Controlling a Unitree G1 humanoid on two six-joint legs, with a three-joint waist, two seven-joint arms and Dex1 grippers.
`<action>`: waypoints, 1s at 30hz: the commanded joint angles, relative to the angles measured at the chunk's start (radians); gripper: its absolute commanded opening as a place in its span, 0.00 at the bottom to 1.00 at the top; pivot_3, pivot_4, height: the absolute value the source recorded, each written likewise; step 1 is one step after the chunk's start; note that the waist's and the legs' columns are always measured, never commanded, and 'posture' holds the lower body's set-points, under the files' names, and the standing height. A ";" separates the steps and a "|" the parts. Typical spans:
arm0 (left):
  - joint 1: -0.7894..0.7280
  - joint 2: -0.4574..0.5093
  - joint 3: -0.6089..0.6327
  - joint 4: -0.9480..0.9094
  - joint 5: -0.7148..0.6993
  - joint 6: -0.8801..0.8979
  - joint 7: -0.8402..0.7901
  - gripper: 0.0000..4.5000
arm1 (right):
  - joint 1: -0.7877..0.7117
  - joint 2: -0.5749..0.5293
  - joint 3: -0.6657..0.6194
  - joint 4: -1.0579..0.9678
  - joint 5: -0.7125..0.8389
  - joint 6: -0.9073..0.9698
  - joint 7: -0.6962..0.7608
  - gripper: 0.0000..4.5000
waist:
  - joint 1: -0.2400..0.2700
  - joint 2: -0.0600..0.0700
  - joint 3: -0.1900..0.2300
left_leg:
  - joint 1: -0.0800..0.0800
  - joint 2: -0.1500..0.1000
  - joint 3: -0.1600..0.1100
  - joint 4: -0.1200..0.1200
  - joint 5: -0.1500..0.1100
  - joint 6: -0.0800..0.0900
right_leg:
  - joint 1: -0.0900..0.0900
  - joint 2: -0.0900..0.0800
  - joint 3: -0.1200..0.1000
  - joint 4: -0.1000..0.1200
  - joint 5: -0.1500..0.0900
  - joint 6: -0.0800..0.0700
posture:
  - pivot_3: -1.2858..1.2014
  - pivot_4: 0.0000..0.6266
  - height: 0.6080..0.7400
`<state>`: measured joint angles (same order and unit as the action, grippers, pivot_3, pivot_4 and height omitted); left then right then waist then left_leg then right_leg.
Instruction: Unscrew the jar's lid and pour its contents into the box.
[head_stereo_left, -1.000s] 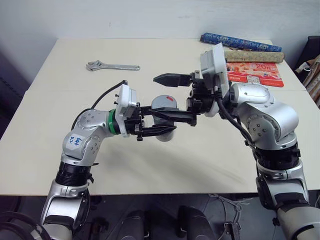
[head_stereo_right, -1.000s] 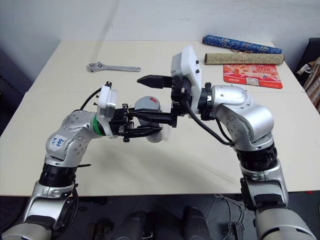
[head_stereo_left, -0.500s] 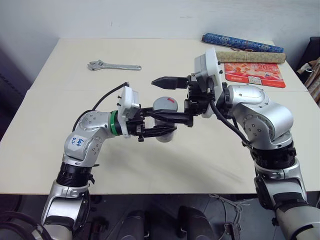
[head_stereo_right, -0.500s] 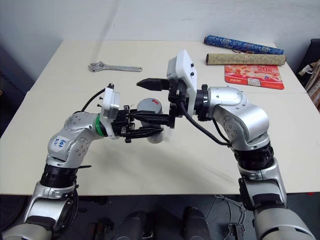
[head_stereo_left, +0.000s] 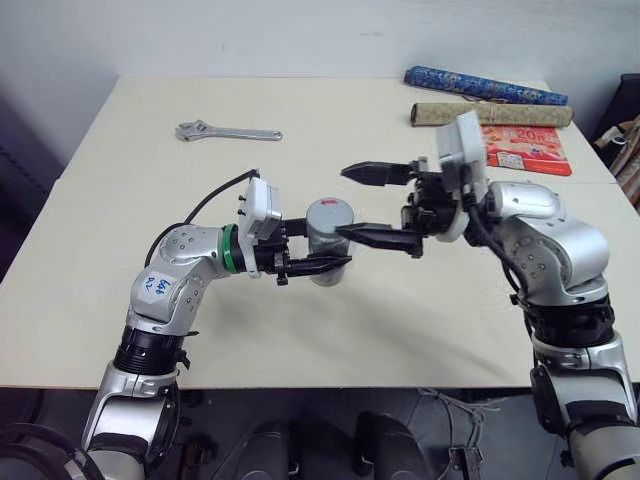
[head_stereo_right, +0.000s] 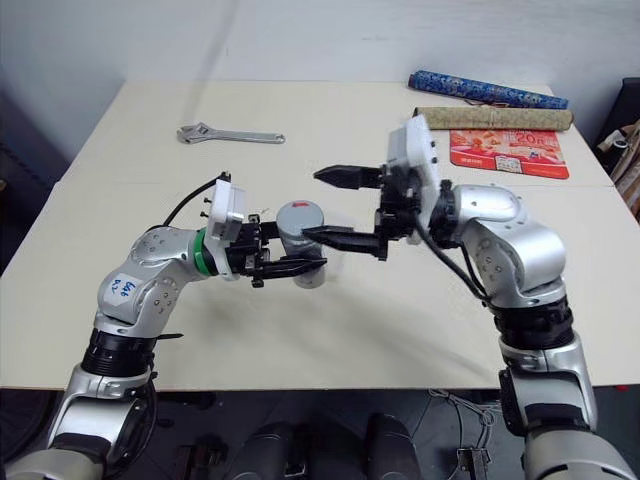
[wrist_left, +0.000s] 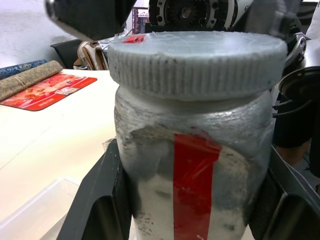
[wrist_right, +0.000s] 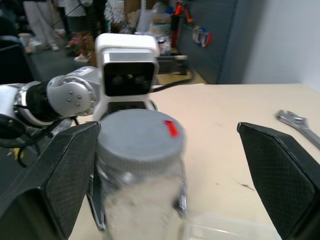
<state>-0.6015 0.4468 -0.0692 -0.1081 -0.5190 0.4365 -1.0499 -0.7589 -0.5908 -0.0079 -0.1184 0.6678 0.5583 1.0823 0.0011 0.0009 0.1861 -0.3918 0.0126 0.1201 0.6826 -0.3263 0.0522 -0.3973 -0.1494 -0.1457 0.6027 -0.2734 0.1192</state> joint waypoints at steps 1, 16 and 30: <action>-0.004 -0.004 0.007 -0.061 -0.026 -0.024 -0.016 0.51 | 0.016 -0.026 -0.038 -0.022 0.019 0.016 0.003 0.99 | -0.002 0.000 0.000 | 0.000 0.000 0.000 0.000 0.000 0.000 | 0.000 0.000 0.000 0.000 0.000 0.000 | 0.52 0.24 1.00; -0.016 -0.017 -0.004 -0.049 -0.008 -0.028 -0.007 0.51 | -0.071 0.088 0.075 -0.203 0.066 0.140 -0.128 0.99 | 0.000 0.000 0.000 | 0.001 0.001 0.000 0.000 0.001 -0.001 | 0.000 0.000 0.001 0.000 0.000 0.000 | 0.52 0.24 1.00; -0.007 -0.012 -0.009 -0.058 -0.004 -0.029 -0.002 0.51 | -0.062 0.076 0.065 -0.113 -0.007 0.078 -0.110 0.99 | -0.003 0.000 0.000 | 0.000 0.001 0.000 0.000 0.000 -0.001 | 0.000 0.000 0.000 0.000 0.000 0.000 | 0.52 0.24 1.00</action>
<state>-0.6025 0.4341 -0.0803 -0.1313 -0.5107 0.4253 -1.0439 -0.8153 -0.4975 0.1054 -0.2341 0.6661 0.6589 0.9665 -0.0024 0.0012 0.1862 -0.3914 0.0131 0.1202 0.6826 -0.3258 0.0515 -0.3974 -0.1490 -0.1454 0.6029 -0.2734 0.1193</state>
